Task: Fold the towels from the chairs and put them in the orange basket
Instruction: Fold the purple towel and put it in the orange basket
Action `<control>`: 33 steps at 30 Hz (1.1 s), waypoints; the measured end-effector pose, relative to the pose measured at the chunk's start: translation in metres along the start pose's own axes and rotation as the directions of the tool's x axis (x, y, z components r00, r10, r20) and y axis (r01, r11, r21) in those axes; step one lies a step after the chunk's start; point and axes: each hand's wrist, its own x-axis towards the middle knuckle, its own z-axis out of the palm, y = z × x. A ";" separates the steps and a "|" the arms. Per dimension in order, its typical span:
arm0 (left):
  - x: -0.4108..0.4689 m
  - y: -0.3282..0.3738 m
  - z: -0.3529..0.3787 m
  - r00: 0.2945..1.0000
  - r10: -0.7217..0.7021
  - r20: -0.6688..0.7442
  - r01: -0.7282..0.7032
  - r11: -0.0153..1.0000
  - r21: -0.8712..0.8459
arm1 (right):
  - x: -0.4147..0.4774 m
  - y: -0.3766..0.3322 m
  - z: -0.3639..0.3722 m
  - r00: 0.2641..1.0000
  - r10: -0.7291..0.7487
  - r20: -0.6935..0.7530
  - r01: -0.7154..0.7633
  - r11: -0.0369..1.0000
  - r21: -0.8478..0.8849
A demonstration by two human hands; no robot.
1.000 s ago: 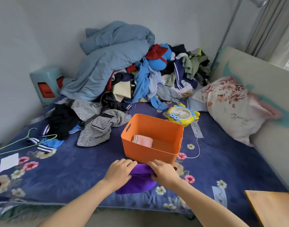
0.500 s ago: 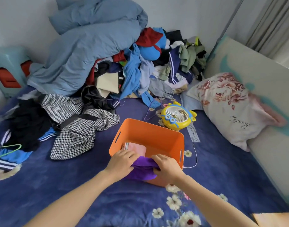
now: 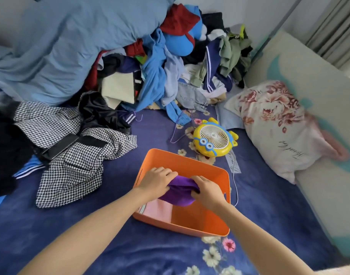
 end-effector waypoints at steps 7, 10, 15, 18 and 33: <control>0.020 -0.015 0.033 0.953 -0.051 0.298 0.053 0.999 0.000 | 0.026 0.018 0.033 0.990 0.066 0.125 -0.070 0.997 0.030; 0.033 -0.024 0.043 0.938 -0.077 0.339 0.068 0.997 0.037 | 0.040 0.029 0.047 0.990 0.075 0.117 -0.079 0.996 0.034; 0.042 -0.037 0.061 0.992 -0.012 0.129 0.003 0.997 0.071 | 0.058 0.044 0.073 0.996 -0.079 -0.046 0.078 0.997 -0.023; 0.025 -0.035 0.092 0.971 -0.079 0.228 0.066 0.996 0.066 | 0.063 0.045 0.104 0.994 -0.095 0.050 0.096 0.995 -0.018; 0.001 -0.034 0.162 0.400 -0.263 0.878 0.472 0.880 0.049 | 0.072 0.065 0.192 0.677 0.082 0.732 -0.017 0.995 -0.096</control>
